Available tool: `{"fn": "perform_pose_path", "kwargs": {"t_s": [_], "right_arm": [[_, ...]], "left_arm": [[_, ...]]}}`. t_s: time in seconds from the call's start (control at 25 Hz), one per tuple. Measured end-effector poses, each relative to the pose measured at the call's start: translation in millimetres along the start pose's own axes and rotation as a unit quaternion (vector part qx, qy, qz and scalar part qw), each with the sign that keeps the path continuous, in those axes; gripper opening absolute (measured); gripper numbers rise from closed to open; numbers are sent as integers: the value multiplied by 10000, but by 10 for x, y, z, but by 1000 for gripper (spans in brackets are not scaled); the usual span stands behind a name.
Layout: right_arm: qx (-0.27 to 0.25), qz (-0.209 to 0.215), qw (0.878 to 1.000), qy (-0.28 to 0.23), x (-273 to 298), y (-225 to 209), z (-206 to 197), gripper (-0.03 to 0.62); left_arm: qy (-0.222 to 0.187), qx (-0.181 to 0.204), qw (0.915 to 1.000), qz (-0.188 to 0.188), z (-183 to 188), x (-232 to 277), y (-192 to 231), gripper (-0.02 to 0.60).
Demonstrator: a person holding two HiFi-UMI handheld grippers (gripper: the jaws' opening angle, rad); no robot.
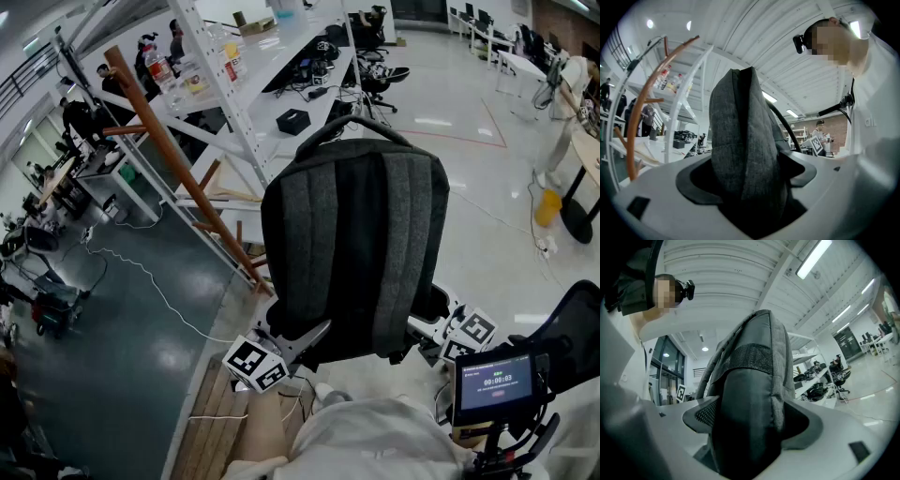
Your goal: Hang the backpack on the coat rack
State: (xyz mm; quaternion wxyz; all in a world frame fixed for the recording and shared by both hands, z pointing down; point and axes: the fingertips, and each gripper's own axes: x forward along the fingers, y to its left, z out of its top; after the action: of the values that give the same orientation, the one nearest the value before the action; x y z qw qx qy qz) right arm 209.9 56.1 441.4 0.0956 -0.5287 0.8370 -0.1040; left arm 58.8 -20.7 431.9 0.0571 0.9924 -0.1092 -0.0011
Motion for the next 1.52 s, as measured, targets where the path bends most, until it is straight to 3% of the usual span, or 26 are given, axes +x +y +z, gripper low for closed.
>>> {"fn": "perform_pose_path", "kwargs": {"t_s": [0.4, 0.76, 1.0, 1.24, 1.52], "right_arm": [[-105, 1011, 9947, 153, 2060, 561, -260, 410], [-78, 1750, 9842, 256, 2882, 535, -236, 408], [-317, 2096, 9773, -31, 3365, 230, 224, 409], [-766, 2281, 9694, -490, 3672, 403, 853, 409], [-899, 2388, 9637, -791, 3751, 468, 1247, 408]], "left_arm": [[-236, 166, 9935, 1105, 188, -1247, 1528, 403], [-296, 289, 9808, 1905, 300, -1493, 2095, 403], [-495, 670, 9726, 2171, 726, -1238, 2483, 403], [-807, 1121, 9635, 2292, 1353, -1339, 2619, 403], [-891, 1471, 9579, 2301, 1781, -1315, 2621, 403]]}}
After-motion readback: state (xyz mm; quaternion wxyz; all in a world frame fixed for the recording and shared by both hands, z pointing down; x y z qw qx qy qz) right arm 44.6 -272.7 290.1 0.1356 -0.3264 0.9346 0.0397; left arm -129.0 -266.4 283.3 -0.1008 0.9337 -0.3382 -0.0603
